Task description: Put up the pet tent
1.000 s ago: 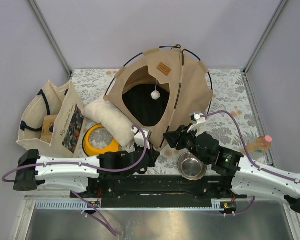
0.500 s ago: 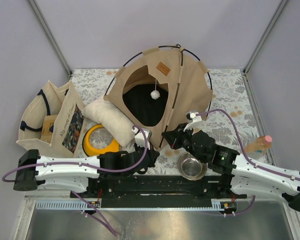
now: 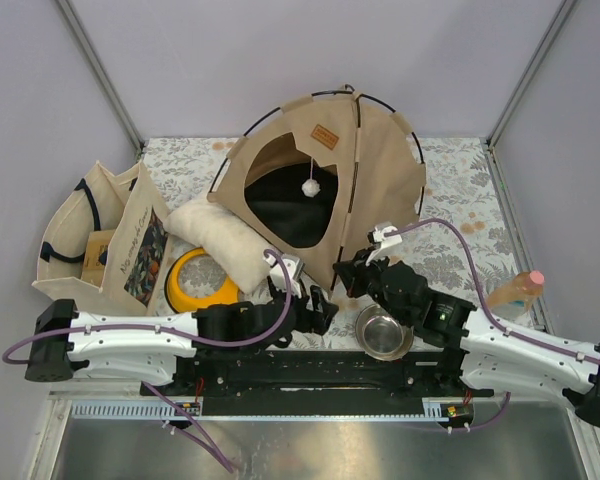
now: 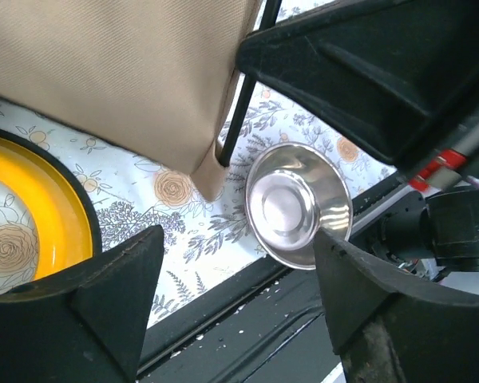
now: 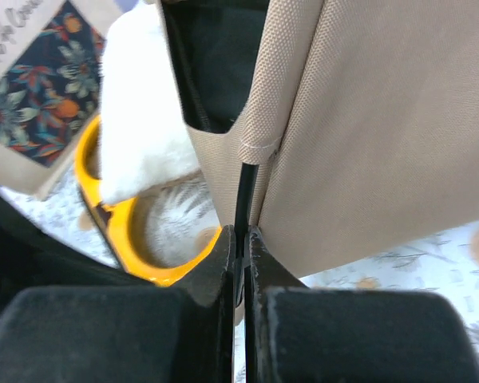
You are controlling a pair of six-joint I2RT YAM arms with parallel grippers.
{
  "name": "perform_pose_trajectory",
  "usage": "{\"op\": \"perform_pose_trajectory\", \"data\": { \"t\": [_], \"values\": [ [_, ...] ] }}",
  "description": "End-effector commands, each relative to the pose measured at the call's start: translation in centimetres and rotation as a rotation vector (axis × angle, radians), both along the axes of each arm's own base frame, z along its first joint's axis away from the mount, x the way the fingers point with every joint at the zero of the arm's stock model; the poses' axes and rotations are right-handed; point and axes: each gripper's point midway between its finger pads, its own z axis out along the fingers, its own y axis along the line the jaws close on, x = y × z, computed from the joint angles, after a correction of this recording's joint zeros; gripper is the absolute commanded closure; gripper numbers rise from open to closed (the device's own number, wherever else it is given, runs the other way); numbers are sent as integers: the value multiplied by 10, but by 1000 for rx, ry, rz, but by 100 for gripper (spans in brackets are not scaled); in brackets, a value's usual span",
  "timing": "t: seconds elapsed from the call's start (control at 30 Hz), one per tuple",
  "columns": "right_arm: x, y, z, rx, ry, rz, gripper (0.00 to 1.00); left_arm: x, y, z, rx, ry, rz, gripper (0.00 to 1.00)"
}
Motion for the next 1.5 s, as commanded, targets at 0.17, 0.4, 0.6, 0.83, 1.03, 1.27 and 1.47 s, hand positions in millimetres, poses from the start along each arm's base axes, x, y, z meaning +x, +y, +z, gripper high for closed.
{"op": "perform_pose_trajectory", "data": {
  "t": [0.17, 0.4, 0.6, 0.83, 1.03, 1.27, 1.47],
  "values": [
    [79, -59, 16, -215, -193, -236, 100, 19, 55, 29, -89, -20, 215, 16],
    [113, -122, 6, -309, -172, -531, 100, 27, 117, 19, -107, 43, 432, 13],
    [118, -172, 3, -237, -97, -758, 80, 29, 166, 0, -111, 102, 615, 12],
    [107, -168, 22, -167, -88, -706, 16, 36, 191, 1, -116, 93, 714, 8],
    [103, -138, 55, -112, -136, -520, 7, 61, 181, 5, -96, 121, 672, 5],
    [130, -132, 62, -218, -139, -555, 6, 107, 185, -14, -54, 237, 674, 5],
    [163, -137, 53, -262, -86, -586, 11, 133, 191, -31, -51, 303, 687, 4]
  ]
}}
